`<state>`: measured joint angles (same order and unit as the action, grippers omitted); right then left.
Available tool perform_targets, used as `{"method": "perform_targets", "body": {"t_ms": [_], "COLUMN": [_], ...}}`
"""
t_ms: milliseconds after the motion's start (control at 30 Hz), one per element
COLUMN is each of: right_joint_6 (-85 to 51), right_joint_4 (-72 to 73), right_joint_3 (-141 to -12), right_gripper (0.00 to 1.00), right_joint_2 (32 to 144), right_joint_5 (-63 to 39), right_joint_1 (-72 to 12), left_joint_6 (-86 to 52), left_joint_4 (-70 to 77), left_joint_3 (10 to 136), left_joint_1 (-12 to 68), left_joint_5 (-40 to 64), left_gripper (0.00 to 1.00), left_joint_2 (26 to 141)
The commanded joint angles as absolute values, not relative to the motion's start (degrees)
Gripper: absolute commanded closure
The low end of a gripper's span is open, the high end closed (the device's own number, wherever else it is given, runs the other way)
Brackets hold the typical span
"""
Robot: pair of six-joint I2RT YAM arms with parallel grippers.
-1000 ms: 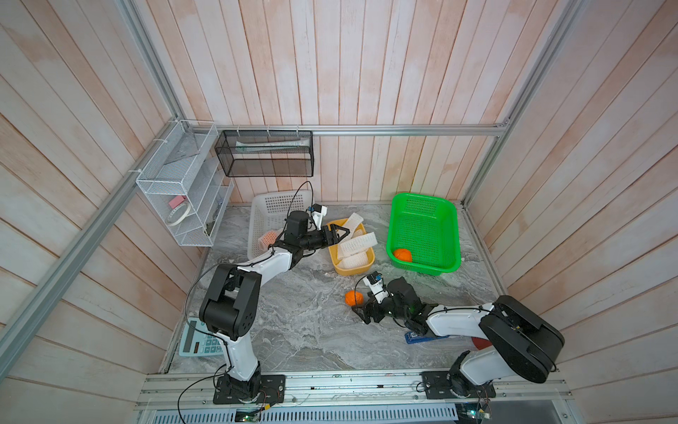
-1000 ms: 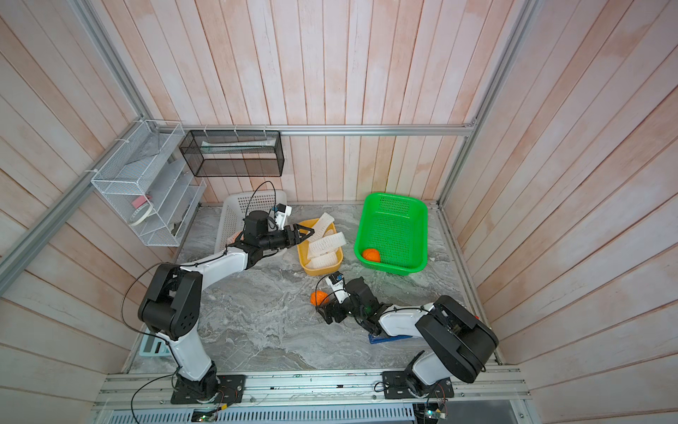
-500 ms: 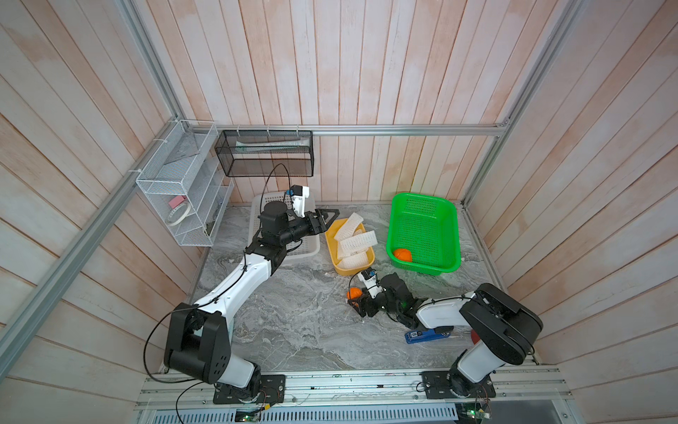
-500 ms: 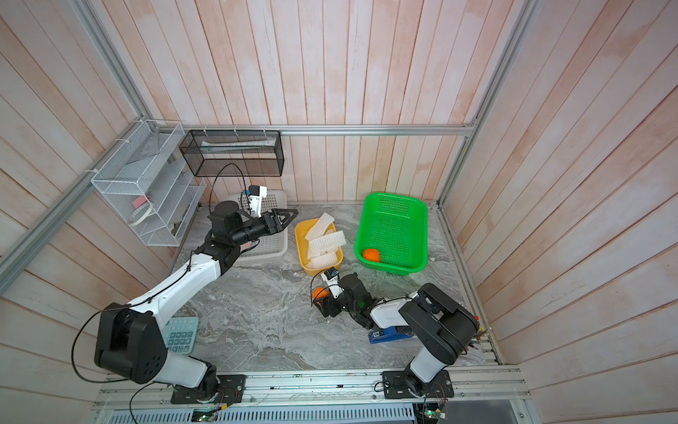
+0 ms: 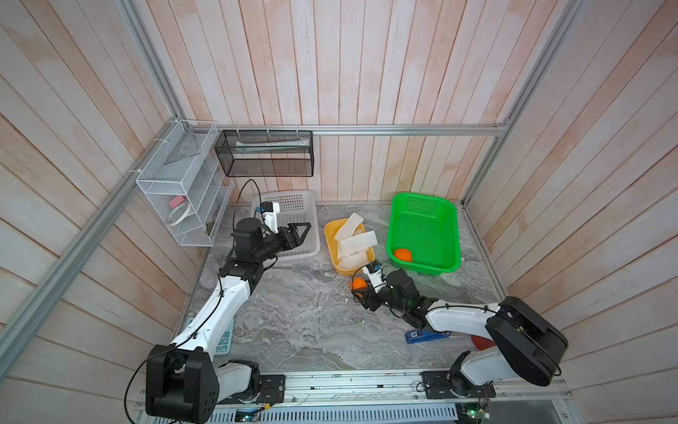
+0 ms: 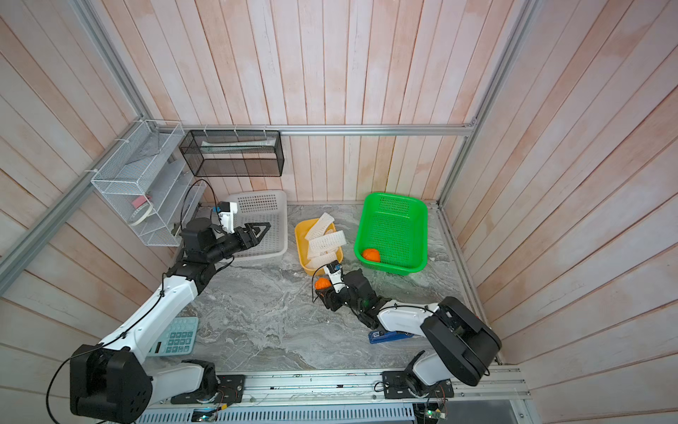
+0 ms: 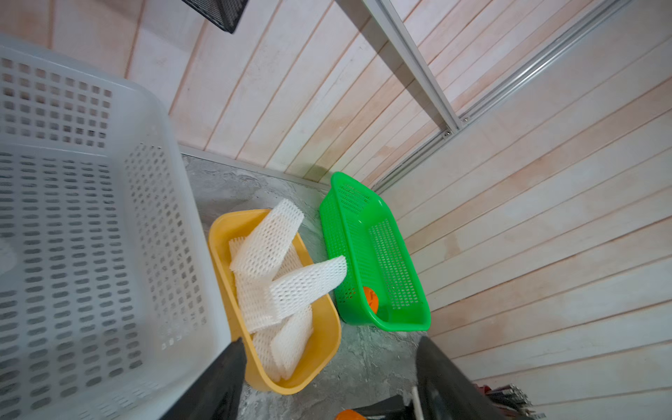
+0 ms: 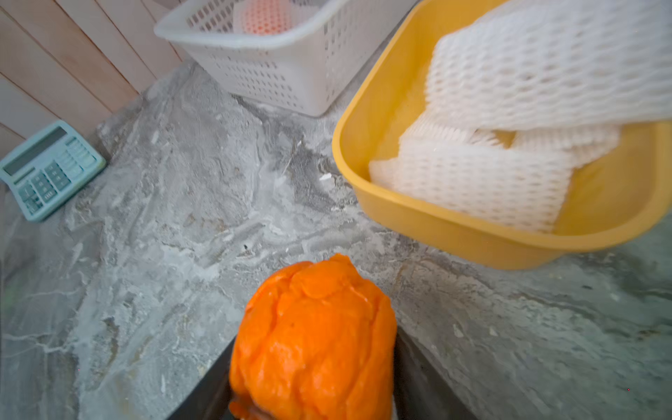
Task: Remove foam nets from oranges
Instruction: Pick up the orange from the center of the board, then place the orange in the basket.
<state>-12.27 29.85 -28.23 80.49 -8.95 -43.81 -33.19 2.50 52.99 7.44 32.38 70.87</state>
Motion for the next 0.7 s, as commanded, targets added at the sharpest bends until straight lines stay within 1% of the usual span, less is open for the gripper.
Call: {"method": "perform_targets", "body": {"t_ms": [0, 67, 133, 167, 200, 333, 467, 533, 667], "right_joint_6": [-13.33, -14.62, -16.47, -16.98, -17.5, -18.03, -16.62, -16.19, -15.91], "right_joint_4": [22.33, 18.19, 14.29, 12.85, 11.28, 5.71, 1.19, -1.56, -3.11], "right_joint_3": [-29.18, -29.98, -30.81, -31.21, -31.76, -35.34, -40.54, -44.12, -48.74], "right_gripper": [0.41, 0.41, 0.41, 0.41, 0.41, 0.41, 0.41, 0.42, 0.42], "right_joint_2": [73.71, 69.7, 66.04, 64.69, 63.28, 60.86, 64.5, 68.32, 74.55], "right_joint_5": [-3.47, -2.85, -3.2, -3.42, -3.36, -6.53, -11.64, -13.42, -15.21], "right_joint_1": [-43.89, -42.6, -39.51, -37.99, -35.91, -26.05, -16.66, -12.15, -6.63], "left_joint_6": [-29.03, -27.62, -25.53, -24.9, -24.48, -24.05, -23.24, -23.22, -22.28], "left_joint_4": [-3.3, -6.98, -10.16, -11.01, -11.59, -12.55, -13.48, -13.83, -14.49], "left_joint_3": [53.9, 55.85, 57.86, 58.51, 59.05, 61.42, 63.56, 64.5, 66.35], "left_joint_1": [4.78, 3.65, 3.18, 3.02, 2.99, 2.64, 2.64, 2.59, 2.55], "left_joint_5": [30.19, 28.56, 26.39, 25.6, 24.84, 23.55, 22.12, 20.94, 20.05], "left_gripper": [0.25, 0.24, 0.24, 0.22, 0.18, 0.18, 0.17, 0.14, 0.14], "left_joint_2": [68.34, 68.53, 68.97, 69.08, 69.21, 71.05, 73.71, 75.1, 77.31]}}
